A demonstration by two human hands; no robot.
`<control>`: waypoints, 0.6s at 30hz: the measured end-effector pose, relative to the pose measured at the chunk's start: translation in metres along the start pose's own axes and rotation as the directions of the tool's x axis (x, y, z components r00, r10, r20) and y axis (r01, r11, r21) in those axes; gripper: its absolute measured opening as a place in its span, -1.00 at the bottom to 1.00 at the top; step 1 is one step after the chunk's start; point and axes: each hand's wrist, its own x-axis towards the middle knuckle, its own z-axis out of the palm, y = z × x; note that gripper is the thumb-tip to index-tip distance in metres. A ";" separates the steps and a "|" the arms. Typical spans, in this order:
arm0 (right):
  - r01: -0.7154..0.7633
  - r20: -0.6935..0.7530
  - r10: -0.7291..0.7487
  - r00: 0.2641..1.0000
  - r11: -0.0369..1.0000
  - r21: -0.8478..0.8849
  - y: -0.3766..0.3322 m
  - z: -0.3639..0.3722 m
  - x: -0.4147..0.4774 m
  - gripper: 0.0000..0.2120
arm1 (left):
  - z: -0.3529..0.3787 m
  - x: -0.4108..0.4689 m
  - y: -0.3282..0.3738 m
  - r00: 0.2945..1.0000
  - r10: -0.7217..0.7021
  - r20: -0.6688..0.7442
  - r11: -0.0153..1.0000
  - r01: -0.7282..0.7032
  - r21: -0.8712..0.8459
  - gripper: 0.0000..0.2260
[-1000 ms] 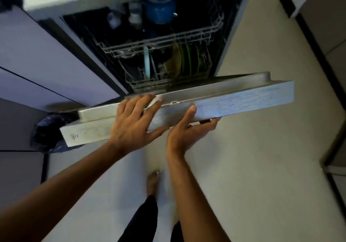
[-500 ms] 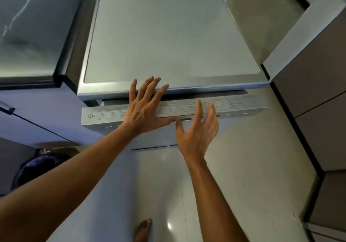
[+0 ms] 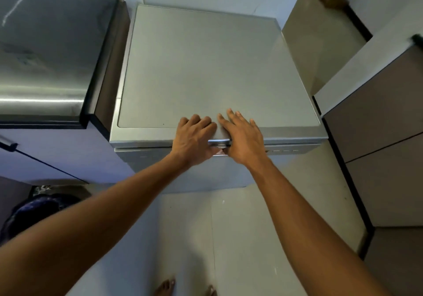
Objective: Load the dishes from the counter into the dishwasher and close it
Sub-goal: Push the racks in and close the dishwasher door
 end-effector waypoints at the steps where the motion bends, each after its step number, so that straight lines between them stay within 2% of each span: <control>1: -0.011 -0.010 0.011 1.000 1.000 0.011 -0.003 -0.001 0.000 -0.09 | -0.002 0.007 -0.004 0.998 0.041 0.042 0.999 -0.040 -0.017 -0.54; 5: -0.012 -0.008 0.012 1.000 1.000 -0.009 -0.003 -0.003 0.000 -0.14 | 0.000 0.012 -0.004 0.982 0.060 0.176 0.997 -0.049 -0.067 -0.41; 7: 0.004 -0.011 -0.004 1.000 1.000 -0.028 0.000 -0.003 -0.002 -0.14 | 0.004 0.010 0.001 0.957 0.023 0.290 0.999 -0.015 -0.032 -0.29; 9: 0.021 -0.001 -0.021 1.000 0.999 -0.034 0.001 -0.003 -0.002 -0.13 | 0.006 0.010 0.003 0.945 0.009 0.327 1.000 -0.010 0.001 -0.26; 14: 0.068 0.020 -0.067 0.998 0.997 -0.040 0.009 0.001 -0.002 -0.16 | 0.015 0.003 0.001 0.950 0.093 0.298 0.993 -0.110 0.043 -0.40; 18: 0.077 0.028 -0.077 0.997 0.997 0.000 0.010 0.002 0.000 -0.15 | 0.010 0.004 0.002 0.951 0.082 0.299 0.993 -0.104 0.057 -0.45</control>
